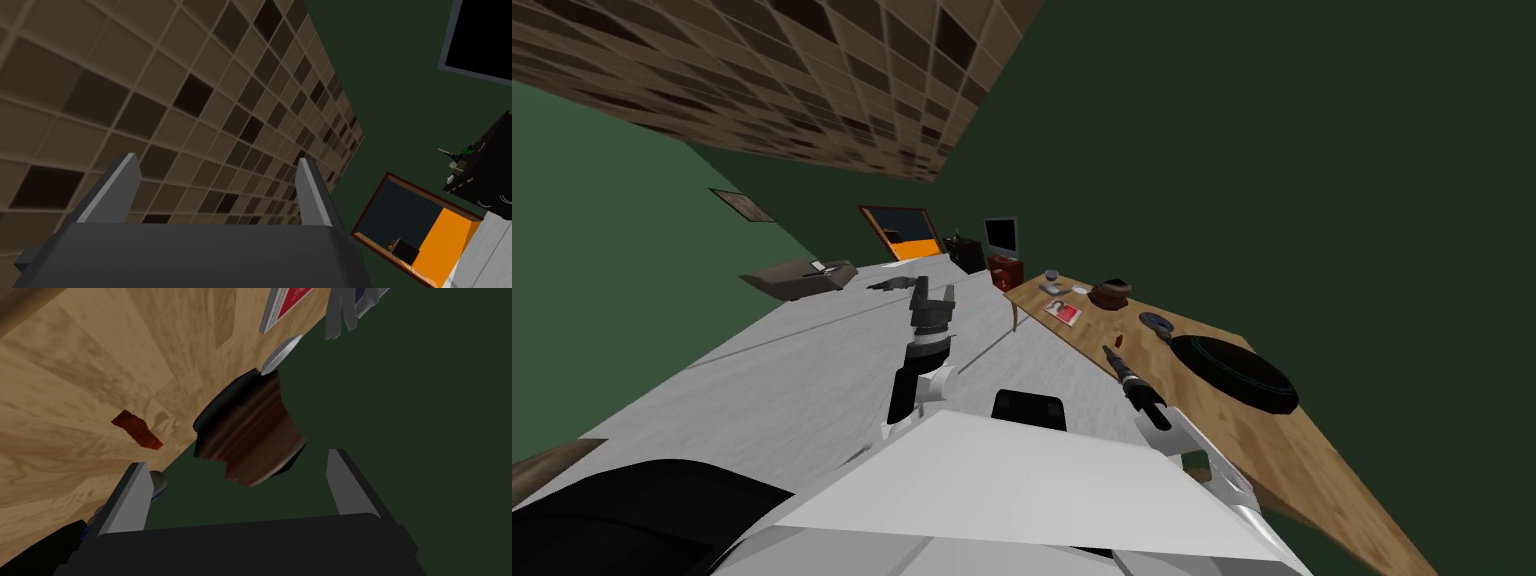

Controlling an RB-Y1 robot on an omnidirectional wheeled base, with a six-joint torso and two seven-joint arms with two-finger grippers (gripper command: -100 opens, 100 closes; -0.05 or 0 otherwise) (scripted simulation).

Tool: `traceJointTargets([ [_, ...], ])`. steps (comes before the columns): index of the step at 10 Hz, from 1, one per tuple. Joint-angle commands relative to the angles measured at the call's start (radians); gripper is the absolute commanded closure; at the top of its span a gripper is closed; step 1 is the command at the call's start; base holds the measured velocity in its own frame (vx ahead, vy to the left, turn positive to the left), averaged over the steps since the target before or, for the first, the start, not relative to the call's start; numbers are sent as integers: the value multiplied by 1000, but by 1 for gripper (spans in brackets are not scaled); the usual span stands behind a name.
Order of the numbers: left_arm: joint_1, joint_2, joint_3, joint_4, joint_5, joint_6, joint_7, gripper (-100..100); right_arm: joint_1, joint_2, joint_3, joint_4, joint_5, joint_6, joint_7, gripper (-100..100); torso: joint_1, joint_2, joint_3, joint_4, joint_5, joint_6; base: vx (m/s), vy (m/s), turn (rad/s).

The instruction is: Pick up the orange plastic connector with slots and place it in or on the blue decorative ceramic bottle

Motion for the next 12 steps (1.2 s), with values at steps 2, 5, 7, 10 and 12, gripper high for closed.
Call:
traceJointTargets([
  [2,0,0,0,0,0,0,0,0,-14,-36,12,82,19,34,-5,-100,-1,0,0,0,0,1,55,29,135],
  [5,0,0,0,0,0,0,0,0,-16,-84,26,184,38,69,-9,-100,-1,1,0,0,0,0,69,24,156],
  [7,0,0,0,0,0,0,0,0,-17,-106,33,214,46,83,-10,-100,-1,0,0,0,0,1,70,7,107],
  [10,0,0,0,0,0,0,0,0,-16,-148,46,308,59,107,-10,-100,-2,0,0,0,0,1,81,5,130],
  [12,0,0,0,0,0,0,0,0,-15,-167,53,346,65,117,-9,-100,-2,-1,-1,0,-1,1,93,-8,85],
])
